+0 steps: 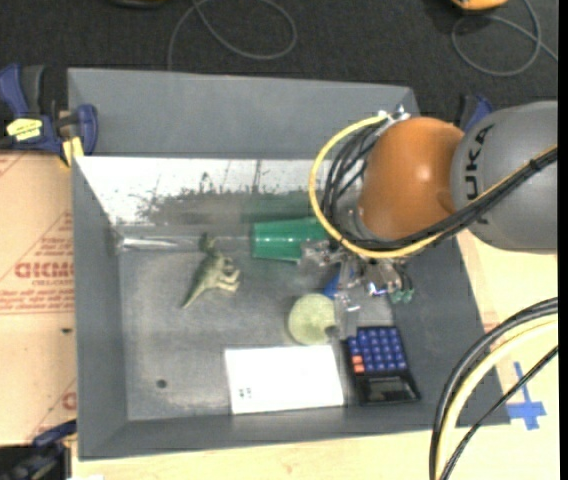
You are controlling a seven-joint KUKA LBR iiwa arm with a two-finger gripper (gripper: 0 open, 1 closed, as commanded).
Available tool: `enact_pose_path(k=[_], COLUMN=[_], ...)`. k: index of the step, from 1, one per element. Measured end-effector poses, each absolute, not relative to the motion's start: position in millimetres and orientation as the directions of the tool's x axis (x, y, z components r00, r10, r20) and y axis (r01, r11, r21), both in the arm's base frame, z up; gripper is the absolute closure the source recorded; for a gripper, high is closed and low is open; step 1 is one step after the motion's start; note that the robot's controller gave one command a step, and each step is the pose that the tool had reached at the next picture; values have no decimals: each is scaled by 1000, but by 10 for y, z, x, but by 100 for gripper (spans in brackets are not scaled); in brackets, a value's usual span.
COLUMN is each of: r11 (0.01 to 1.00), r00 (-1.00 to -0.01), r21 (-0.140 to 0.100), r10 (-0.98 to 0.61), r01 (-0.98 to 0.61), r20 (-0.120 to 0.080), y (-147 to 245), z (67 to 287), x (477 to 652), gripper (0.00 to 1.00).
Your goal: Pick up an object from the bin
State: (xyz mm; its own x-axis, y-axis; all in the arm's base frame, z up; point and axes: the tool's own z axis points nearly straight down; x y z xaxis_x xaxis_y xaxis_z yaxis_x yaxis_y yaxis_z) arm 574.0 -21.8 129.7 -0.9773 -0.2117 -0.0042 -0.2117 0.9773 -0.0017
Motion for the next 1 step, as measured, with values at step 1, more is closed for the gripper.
enact_pose_path(k=[1], r11=[939], r00=[-939], r21=[-1], r10=[-345], r01=[-345], r20=[0], y=[-292], z=[692], x=[5773], gripper=[0])
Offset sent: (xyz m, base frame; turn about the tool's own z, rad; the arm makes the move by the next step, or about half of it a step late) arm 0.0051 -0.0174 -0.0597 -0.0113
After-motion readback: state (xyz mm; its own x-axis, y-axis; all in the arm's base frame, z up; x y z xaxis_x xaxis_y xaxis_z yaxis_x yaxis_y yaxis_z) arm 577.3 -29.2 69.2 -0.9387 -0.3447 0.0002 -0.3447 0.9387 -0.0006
